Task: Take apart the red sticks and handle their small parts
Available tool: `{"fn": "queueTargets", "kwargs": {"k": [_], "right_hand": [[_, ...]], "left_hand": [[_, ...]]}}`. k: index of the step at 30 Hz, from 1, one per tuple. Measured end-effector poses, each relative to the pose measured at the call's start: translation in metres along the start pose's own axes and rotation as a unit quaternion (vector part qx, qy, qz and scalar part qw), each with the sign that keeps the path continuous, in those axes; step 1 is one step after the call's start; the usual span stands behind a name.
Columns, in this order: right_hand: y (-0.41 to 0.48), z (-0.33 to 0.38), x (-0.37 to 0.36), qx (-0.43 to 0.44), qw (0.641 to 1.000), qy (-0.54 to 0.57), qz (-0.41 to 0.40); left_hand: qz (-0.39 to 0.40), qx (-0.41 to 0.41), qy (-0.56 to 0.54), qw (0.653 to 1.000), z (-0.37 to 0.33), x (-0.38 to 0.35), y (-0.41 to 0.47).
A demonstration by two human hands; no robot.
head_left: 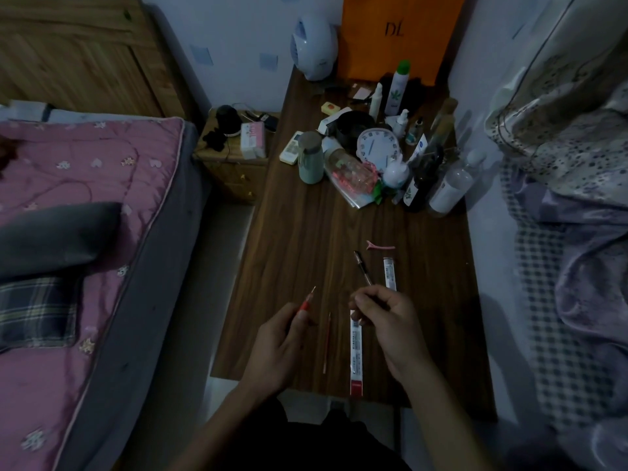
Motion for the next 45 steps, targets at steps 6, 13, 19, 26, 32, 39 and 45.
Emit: {"fn": "queueTargets", "kwargs": {"k": [6,13,19,26,32,39,45], "right_hand": [[0.028,-0.052,-0.005,-0.036,0.990,-0.136,-0.015],[0.058,-0.112,-0.030,-0.067,0.959,-0.275,0.032],[0.075,-0.136,-0.052,-0.049,0.918,-0.390,0.039],[0.087,-0.147,-0.068,-0.026,0.870,-0.491,0.036],[0.093,-0.152,-0.074,-0.023,0.855,-0.517,0.032],[0.097,-0.154,-0.077,-0.012,0.847,-0.530,0.045],[0.095,-0.157,-0.072,-0.001,0.852,-0.521,0.060]], "left_hand": [[-0.033,0.054,0.013,0.998,0.047,0.000,0.008],[-0.023,0.106,0.069,0.992,0.090,0.003,0.020],[-0.001,0.145,0.080,0.986,0.118,0.006,0.029],[0.010,0.129,0.091,0.987,0.134,0.007,0.031],[0.016,0.130,0.109,0.985,0.138,0.007,0.035],[0.034,0.149,0.094,0.984,0.132,0.006,0.039],[0.034,0.138,0.093,0.986,0.122,0.006,0.038]]}}
Point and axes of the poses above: each hand's wrist, its own y-axis towards the middle knuckle, its own x-axis out of the back of the hand, z = x × y, the point moved 6 cm from there along y, towards the middle knuckle, and after that the axes turned 3 degrees about y, right-handed, at the moved point
